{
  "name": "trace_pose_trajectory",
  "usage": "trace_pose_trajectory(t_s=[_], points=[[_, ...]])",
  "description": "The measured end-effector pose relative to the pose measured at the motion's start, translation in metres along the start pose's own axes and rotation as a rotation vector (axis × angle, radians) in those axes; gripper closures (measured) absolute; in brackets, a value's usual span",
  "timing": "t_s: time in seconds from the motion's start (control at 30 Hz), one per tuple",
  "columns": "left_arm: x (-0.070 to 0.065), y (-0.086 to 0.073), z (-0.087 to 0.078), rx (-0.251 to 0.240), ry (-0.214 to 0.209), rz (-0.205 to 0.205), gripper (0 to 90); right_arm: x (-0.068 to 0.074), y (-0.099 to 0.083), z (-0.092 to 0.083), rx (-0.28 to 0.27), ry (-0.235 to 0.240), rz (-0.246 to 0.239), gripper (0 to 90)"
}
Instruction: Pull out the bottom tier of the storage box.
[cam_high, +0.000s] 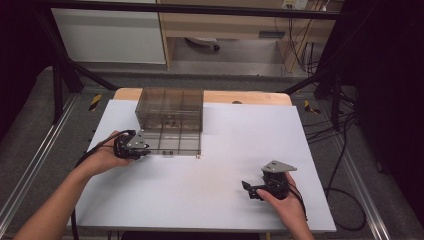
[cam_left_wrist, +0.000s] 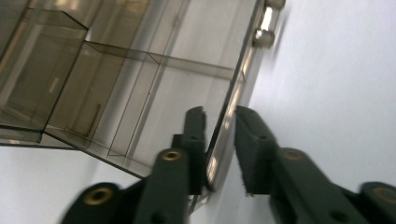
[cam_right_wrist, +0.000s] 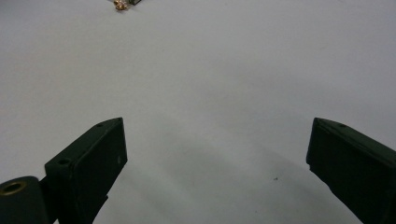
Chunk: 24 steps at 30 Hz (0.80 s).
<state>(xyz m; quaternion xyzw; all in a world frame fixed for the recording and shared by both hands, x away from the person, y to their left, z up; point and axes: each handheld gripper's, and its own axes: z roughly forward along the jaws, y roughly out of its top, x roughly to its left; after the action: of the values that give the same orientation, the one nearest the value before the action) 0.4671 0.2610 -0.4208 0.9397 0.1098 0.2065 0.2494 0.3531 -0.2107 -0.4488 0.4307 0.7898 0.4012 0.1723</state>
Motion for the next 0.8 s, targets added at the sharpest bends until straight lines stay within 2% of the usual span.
trace_pose_trajectory(t_s=[0.03, 0.07, 0.1, 0.13, 0.17, 0.2, 0.23, 0.27, 0.37, 0.5, 0.63, 0.67, 0.7, 0.8], points=[[-0.002, 0.000, -0.001, -0.016, 0.017, -0.019, 65.6, 0.000, 0.000, 0.000, 0.000, 0.000, 0.000, 5.7], [-0.006, 0.001, -0.004, -0.058, 0.039, -0.044, 63.5, 0.000, 0.000, 0.000, 0.000, 0.000, 0.000, 5.7], [-0.006, 0.001, -0.004, -0.058, 0.039, -0.044, 59.8, 0.000, 0.000, 0.000, -0.001, 0.000, 0.000, 5.7], [-0.011, 0.003, -0.008, -0.098, 0.074, -0.080, 55.4, 0.000, 0.000, 0.000, -0.001, 0.001, -0.001, 5.7], [-0.011, 0.003, -0.008, -0.098, 0.074, -0.080, 50.6, 0.000, 0.000, 0.000, -0.001, 0.001, -0.001, 5.7], [-0.014, 0.004, -0.010, -0.114, 0.091, -0.100, 50.6, 0.000, 0.000, 0.000, 0.000, 0.001, -0.003, 5.7], [-0.019, 0.007, -0.014, -0.145, 0.119, -0.149, 44.4, 0.000, 0.000, 0.000, 0.000, 0.001, -0.006, 5.7], [-0.019, 0.007, -0.014, -0.145, 0.119, -0.149, 40.7, 0.000, 0.000, 0.000, 0.000, 0.001, -0.006, 5.7], [-0.029, 0.010, -0.021, -0.213, 0.166, -0.247, 35.8, 0.001, 0.001, 0.000, -0.002, 0.000, -0.008, 5.7], [-0.047, 0.015, -0.027, -0.287, 0.201, -0.370, 26.4, 0.001, 0.002, 0.001, -0.004, 0.003, -0.013, 5.7], [-0.069, 0.019, -0.030, -0.337, 0.223, -0.471, 20.2, 0.001, 0.003, 0.002, -0.008, 0.006, -0.024, 5.7], [-0.079, 0.020, -0.032, -0.344, 0.235, -0.515, 16.3, 0.001, 0.004, 0.002, -0.015, 0.008, -0.029, 5.6], [-0.079, 0.020, -0.032, -0.344, 0.235, -0.515, 15.1, 0.001, 0.004, 0.002, -0.015, 0.008, -0.029, 5.6], [-0.092, 0.019, -0.038, -0.362, 0.266, -0.576, 14.6, 0.003, 0.006, 0.001, -0.020, 0.009, -0.032, 5.5]])
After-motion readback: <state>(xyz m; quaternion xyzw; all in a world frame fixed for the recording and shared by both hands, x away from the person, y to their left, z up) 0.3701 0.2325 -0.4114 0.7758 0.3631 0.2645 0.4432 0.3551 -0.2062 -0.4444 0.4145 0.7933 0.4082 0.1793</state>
